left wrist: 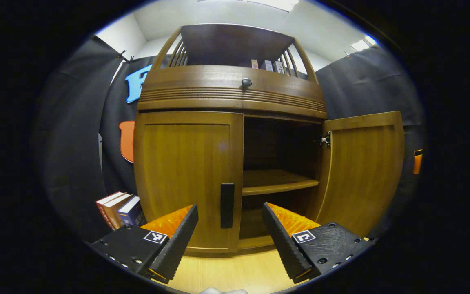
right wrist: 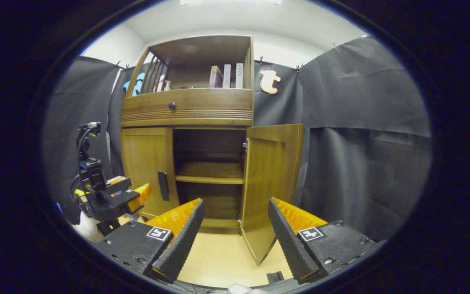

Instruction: Open the right door of the double-door shoe cabinet with the right hand, and open the left door with the left hand.

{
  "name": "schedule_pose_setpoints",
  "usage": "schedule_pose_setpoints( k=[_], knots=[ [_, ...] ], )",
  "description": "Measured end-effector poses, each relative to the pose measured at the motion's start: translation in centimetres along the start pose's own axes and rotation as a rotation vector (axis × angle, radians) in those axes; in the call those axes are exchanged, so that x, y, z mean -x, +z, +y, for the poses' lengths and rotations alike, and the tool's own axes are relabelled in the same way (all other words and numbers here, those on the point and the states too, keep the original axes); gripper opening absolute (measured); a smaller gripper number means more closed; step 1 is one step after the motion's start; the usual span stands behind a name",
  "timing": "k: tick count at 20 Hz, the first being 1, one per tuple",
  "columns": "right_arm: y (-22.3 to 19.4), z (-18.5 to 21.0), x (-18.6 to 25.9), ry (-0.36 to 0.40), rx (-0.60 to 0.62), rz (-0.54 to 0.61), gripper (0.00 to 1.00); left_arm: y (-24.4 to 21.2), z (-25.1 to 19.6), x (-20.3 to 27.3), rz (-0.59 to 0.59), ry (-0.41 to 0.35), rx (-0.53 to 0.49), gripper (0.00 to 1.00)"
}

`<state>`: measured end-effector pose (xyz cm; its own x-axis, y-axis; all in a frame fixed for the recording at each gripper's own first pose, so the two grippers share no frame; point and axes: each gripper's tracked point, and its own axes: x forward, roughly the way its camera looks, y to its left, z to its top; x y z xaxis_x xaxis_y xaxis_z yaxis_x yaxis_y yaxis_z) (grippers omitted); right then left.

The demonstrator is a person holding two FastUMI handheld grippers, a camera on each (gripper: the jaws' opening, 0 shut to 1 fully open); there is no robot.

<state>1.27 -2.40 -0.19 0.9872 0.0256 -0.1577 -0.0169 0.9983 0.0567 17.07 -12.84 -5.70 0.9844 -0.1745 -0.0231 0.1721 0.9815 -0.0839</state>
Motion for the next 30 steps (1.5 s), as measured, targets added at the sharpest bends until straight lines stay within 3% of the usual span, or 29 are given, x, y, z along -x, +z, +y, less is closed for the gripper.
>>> schedule_pose_setpoints(
  k=[9, 13, 14, 16, 19, 21, 23, 25, 26, 28, 29, 30],
  knots=[
    [-1.1, -1.0, -0.8, -0.086, 0.048, 0.077, 0.99, -3.9, 2.5, -10.1, 0.035, 0.042, 0.018, 0.95],
    [-1.1, -1.1, -1.5, -0.102, 0.071, 0.082, 0.99, -5.4, 2.2, -12.0, 0.067, 0.025, 0.004, 0.89],
    [-1.2, -1.0, -1.7, -0.101, 0.074, 0.085, 0.98, -5.8, 1.9, -12.4, 0.074, 0.016, 0.005, 0.75],
    [-1.6, -0.8, -2.1, -0.095, 0.080, 0.093, 1.00, -6.0, 2.2, -12.9, 0.075, 0.038, 0.004, 0.82],
    [-1.7, -0.5, -2.3, -0.087, 0.089, 0.094, 1.00, -6.0, 2.0, -13.0, 0.075, 0.030, 0.030, 0.61],
    [-1.7, -0.5, -2.2, -0.091, 0.092, 0.087, 0.99, -6.0, 1.8, -13.0, 0.072, 0.022, 0.029, 0.42],
    [-1.8, -0.4, -2.1, -0.092, 0.092, 0.085, 0.99, -6.3, 1.9, -13.0, 0.079, 0.023, 0.034, 0.43],
    [-1.9, -0.4, -1.6, -0.097, 0.089, 0.079, 1.00, -6.2, 1.8, -12.5, 0.086, 0.003, 0.034, 0.31],
    [-2.1, -0.5, -1.3, -0.099, 0.089, 0.080, 0.99, -6.3, 1.8, -12.1, 0.088, -0.010, 0.033, 0.39],
    [-2.4, -0.9, -1.0, -0.110, 0.082, 0.082, 0.96, -6.2, 1.6, -11.3, 0.086, -0.041, 0.022, 0.39],
    [-2.4, -0.9, -0.6, -0.113, 0.076, 0.083, 1.00, -6.2, 1.6, -10.7, 0.085, -0.055, 0.017, 0.31],
    [-2.4, -1.0, -0.3, -0.115, 0.068, 0.080, 1.00, -6.3, 1.7, -10.1, 0.085, -0.065, 0.011, 0.31]
  ],
)
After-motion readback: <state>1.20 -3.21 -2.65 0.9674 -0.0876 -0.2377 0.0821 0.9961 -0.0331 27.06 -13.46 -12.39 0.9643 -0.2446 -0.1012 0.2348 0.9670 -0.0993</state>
